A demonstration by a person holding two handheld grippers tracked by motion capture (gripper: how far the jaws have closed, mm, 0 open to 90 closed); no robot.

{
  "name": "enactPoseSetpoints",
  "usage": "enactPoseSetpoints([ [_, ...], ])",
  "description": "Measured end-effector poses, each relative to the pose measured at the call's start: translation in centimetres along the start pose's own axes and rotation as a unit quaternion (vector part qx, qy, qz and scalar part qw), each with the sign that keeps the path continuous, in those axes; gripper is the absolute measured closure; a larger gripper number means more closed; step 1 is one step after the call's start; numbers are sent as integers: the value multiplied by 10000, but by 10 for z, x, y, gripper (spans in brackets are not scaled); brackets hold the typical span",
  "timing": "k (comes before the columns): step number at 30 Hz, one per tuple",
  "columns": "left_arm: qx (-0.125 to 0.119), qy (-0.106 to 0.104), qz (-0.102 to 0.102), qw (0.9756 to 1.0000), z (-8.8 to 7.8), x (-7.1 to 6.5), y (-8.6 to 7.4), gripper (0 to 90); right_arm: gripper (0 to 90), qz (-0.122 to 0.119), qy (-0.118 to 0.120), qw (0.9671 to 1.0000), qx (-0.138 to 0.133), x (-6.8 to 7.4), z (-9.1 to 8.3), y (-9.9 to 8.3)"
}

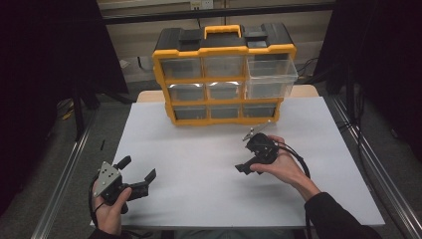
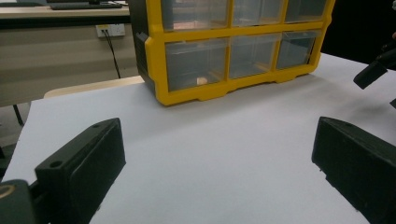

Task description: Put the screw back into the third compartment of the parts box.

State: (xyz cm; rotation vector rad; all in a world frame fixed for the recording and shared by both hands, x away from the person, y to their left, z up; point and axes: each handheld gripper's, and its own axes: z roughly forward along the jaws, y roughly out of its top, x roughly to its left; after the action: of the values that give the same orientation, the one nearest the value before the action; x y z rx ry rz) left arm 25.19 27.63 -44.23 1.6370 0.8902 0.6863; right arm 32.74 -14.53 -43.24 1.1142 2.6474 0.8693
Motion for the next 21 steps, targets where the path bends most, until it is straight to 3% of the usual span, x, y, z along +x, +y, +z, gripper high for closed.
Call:
enactPoseSetpoints([
  [5, -14, -19, -30, 10000, 0, 0, 0, 26, 43, 108, 18, 9994, -315, 0, -2, -8],
  [6, -7, -16, -20, 10000, 0, 0, 0, 26, 43, 36, 8, 9990, -437, -1, -3, -10],
  [9, -14, 1, -13, 10000, 0, 0, 0, 26, 47, 199, -75, 9985, -507, 0, -7, -15],
  [15, -25, -18, -31, 10000, 0, 0, 0, 26, 67, 430, -86, 9956, -829, -1, -15, -28],
  [21, 1, -27, 1, 10000, 0, 1, 0, 26, 71, 626, -345, 9905, -1172, 0, -27, -43],
])
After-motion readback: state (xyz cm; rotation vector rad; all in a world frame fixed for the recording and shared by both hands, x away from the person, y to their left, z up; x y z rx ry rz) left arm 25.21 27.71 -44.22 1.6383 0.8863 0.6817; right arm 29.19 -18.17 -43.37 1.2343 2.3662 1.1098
